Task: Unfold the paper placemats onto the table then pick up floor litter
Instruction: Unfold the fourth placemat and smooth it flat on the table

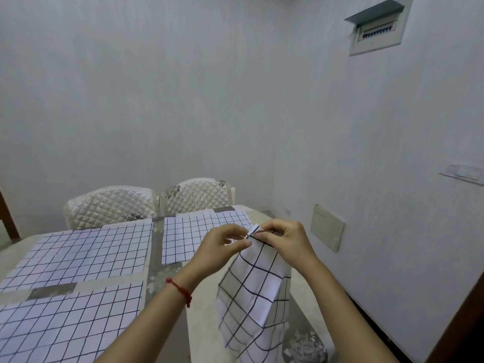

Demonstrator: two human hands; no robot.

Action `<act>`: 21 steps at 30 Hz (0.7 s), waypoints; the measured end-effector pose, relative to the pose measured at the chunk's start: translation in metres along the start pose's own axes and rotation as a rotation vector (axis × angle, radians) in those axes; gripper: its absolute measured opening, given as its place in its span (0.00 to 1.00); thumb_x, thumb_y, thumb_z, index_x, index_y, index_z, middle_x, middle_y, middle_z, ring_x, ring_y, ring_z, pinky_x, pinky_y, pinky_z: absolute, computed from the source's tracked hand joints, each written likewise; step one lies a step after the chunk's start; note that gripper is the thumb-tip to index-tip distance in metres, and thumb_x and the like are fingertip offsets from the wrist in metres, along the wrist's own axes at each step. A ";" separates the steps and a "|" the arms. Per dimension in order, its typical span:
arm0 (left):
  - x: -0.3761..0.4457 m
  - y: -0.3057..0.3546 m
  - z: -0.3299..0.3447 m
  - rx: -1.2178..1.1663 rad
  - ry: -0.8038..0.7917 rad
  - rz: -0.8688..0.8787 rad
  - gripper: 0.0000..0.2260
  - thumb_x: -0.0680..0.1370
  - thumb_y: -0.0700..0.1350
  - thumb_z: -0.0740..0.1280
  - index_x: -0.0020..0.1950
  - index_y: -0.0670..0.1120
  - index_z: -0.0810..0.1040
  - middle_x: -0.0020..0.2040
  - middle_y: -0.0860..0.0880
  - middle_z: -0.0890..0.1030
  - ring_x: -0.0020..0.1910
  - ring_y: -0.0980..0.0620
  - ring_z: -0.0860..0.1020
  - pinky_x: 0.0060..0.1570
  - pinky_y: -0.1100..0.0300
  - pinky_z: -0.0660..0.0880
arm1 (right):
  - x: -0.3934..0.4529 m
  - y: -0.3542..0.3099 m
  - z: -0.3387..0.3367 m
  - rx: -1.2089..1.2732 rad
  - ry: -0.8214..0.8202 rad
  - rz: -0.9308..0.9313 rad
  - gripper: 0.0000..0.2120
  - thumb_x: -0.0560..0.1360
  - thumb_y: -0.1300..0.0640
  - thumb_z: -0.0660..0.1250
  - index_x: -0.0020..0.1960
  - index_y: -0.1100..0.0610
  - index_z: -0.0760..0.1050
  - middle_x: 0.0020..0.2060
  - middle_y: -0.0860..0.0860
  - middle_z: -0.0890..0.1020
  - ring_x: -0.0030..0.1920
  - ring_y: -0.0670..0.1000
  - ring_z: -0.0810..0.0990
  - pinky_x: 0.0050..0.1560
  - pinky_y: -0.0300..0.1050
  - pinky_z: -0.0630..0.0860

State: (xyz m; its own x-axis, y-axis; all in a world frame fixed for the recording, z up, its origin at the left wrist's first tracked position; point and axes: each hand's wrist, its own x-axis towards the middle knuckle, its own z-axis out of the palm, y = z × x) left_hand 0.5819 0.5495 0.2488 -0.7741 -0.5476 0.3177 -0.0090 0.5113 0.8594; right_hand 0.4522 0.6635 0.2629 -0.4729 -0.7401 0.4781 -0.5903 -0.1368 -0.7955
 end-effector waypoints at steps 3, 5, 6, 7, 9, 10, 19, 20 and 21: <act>0.007 0.005 0.000 -0.018 0.014 -0.018 0.05 0.71 0.41 0.70 0.36 0.48 0.81 0.33 0.51 0.80 0.34 0.59 0.76 0.39 0.64 0.73 | 0.000 -0.001 0.000 0.035 -0.011 0.013 0.11 0.67 0.63 0.73 0.34 0.46 0.80 0.30 0.39 0.83 0.35 0.38 0.79 0.39 0.29 0.72; 0.012 0.004 -0.005 -0.029 0.099 -0.033 0.06 0.71 0.40 0.70 0.35 0.47 0.80 0.30 0.55 0.80 0.32 0.61 0.76 0.37 0.68 0.72 | 0.001 0.004 -0.003 0.018 -0.007 0.042 0.10 0.66 0.61 0.74 0.34 0.47 0.80 0.31 0.41 0.82 0.35 0.40 0.78 0.39 0.31 0.73; 0.014 0.003 -0.008 -0.052 0.148 -0.038 0.08 0.71 0.39 0.70 0.33 0.48 0.79 0.26 0.57 0.79 0.29 0.64 0.75 0.35 0.71 0.70 | 0.000 0.008 -0.005 0.000 -0.014 0.078 0.07 0.65 0.60 0.75 0.35 0.49 0.81 0.31 0.43 0.82 0.35 0.41 0.77 0.38 0.34 0.73; 0.015 0.003 -0.013 -0.077 0.194 -0.041 0.10 0.71 0.38 0.70 0.32 0.49 0.78 0.24 0.59 0.78 0.27 0.65 0.73 0.32 0.73 0.68 | -0.001 0.013 -0.009 -0.026 -0.034 0.124 0.03 0.65 0.58 0.75 0.36 0.52 0.81 0.31 0.45 0.80 0.34 0.43 0.76 0.38 0.38 0.72; 0.018 0.003 -0.024 -0.111 0.271 -0.034 0.11 0.72 0.37 0.69 0.31 0.49 0.77 0.22 0.61 0.77 0.24 0.67 0.72 0.28 0.74 0.67 | -0.004 0.026 -0.018 -0.076 -0.082 0.196 0.09 0.67 0.55 0.73 0.36 0.61 0.79 0.28 0.48 0.74 0.31 0.44 0.70 0.34 0.40 0.67; 0.018 0.002 -0.030 -0.128 0.303 -0.028 0.11 0.72 0.36 0.68 0.32 0.48 0.77 0.22 0.61 0.77 0.24 0.67 0.72 0.27 0.75 0.67 | -0.006 0.031 -0.022 -0.063 -0.096 0.228 0.11 0.68 0.55 0.73 0.34 0.62 0.77 0.27 0.47 0.72 0.30 0.44 0.68 0.34 0.40 0.65; 0.025 -0.010 -0.050 -0.139 0.511 -0.057 0.08 0.73 0.36 0.68 0.36 0.46 0.78 0.32 0.52 0.79 0.34 0.57 0.75 0.35 0.73 0.72 | -0.003 0.038 -0.022 0.101 -0.020 0.326 0.10 0.71 0.61 0.70 0.32 0.53 0.80 0.25 0.42 0.81 0.30 0.37 0.77 0.32 0.27 0.72; 0.025 -0.013 -0.049 -0.114 0.526 -0.074 0.05 0.73 0.37 0.68 0.39 0.46 0.79 0.36 0.50 0.80 0.37 0.55 0.76 0.39 0.70 0.73 | -0.001 0.039 -0.020 0.097 0.003 0.322 0.11 0.71 0.61 0.70 0.31 0.52 0.80 0.24 0.42 0.80 0.29 0.37 0.76 0.32 0.27 0.71; 0.025 -0.016 -0.047 -0.059 0.541 -0.093 0.03 0.73 0.38 0.68 0.45 0.45 0.80 0.41 0.49 0.80 0.41 0.54 0.76 0.43 0.66 0.74 | 0.001 0.039 -0.017 0.096 0.025 0.326 0.11 0.70 0.61 0.71 0.30 0.53 0.79 0.23 0.42 0.80 0.28 0.37 0.76 0.32 0.28 0.71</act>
State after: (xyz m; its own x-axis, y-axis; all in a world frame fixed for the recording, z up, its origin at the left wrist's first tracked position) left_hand 0.5927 0.4969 0.2616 -0.3356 -0.8591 0.3863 -0.0142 0.4147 0.9099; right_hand 0.4179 0.6682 0.2390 -0.6427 -0.7392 0.2011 -0.3416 0.0416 -0.9389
